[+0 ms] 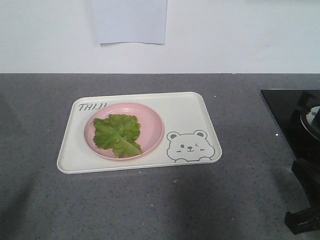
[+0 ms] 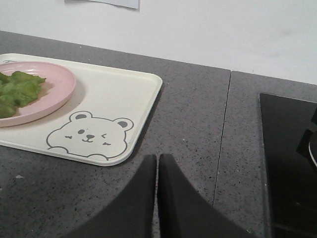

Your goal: Transfer vegetables to tray and serve

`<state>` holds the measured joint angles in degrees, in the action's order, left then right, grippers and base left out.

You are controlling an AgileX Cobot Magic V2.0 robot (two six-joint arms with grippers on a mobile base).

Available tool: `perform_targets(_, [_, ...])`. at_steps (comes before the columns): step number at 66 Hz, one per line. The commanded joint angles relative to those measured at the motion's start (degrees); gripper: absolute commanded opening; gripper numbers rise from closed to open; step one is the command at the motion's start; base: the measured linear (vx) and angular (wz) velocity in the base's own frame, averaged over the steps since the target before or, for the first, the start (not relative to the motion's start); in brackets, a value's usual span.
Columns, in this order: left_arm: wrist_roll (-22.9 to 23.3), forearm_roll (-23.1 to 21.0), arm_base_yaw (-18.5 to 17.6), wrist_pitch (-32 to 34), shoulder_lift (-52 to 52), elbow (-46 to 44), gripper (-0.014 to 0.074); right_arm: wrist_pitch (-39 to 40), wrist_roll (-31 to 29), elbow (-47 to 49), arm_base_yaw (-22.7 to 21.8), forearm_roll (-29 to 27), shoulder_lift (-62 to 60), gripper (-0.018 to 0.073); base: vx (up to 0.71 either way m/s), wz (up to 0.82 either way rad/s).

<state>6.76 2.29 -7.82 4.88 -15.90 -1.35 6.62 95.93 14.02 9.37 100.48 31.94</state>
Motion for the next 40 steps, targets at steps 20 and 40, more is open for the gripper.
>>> perform_targets(20, [0.61, -0.87, 6.91, 2.19, 11.22, 4.34, -0.0007, -1.26, -0.14, 1.58, 0.00, -0.31, 0.05, -0.0003, 0.00, 0.00])
perform_targets(40, [0.54, -0.70, 9.49, -3.87, 14.93, 4.34, -0.0007, -1.26, -0.07, 1.58, 0.00, -0.31, 0.05, -0.0003, 0.00, 0.00])
